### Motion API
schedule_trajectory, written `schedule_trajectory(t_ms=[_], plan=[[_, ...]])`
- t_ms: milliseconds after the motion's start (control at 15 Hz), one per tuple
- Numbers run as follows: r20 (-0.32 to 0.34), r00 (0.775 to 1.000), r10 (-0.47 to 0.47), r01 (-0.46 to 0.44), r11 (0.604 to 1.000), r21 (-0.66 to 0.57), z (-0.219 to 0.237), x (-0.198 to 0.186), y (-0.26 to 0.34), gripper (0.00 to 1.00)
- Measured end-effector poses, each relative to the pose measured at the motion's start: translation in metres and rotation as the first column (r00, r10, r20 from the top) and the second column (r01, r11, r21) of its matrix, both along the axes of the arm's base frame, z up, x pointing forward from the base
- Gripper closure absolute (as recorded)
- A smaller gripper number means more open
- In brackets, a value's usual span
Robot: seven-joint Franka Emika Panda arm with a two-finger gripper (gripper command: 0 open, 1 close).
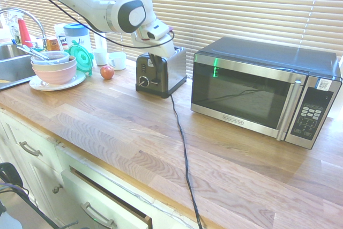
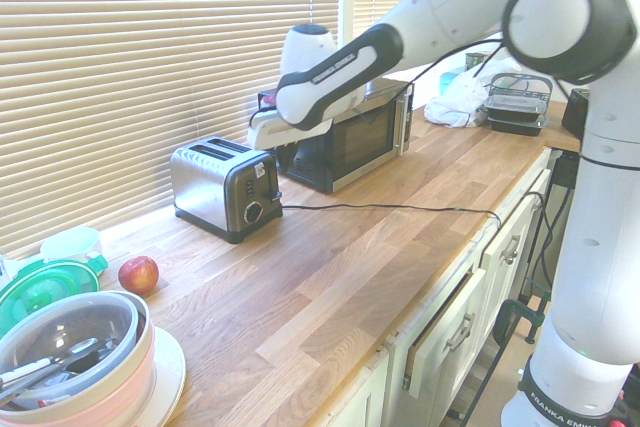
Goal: Press the toaster
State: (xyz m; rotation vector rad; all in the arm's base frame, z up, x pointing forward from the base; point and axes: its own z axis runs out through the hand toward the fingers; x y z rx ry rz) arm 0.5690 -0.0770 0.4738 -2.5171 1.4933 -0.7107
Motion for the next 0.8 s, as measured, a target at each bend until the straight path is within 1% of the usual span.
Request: schedule_trajectory(t_ms=[67, 200, 467, 600, 733, 800], plan=[[0.016, 1.0, -0.01, 0.01, 1.0, 0.0, 0.008, -0.02, -0.005, 1.0], [0.021, 1.0, -0.014, 0.014, 1.0, -0.007, 0.014, -0.062, -0.008, 1.0], [-0.009, 0.999, 0.032, -0.032, 0.999, -0.042, -0.005, -0.14, 0.04, 1.0], [-0.034, 0.999, 0.041, -0.043, 0.998, -0.055, -0.023, -0.173, 0.058, 1.0], [-0.083, 0.996, 0.044, -0.05, 0.997, -0.062, -0.027, -0.184, 0.069, 1.0], [-0.125, 0.991, 0.045, -0.054, 0.996, -0.068, -0.03, -0.184, 0.073, 1.0]])
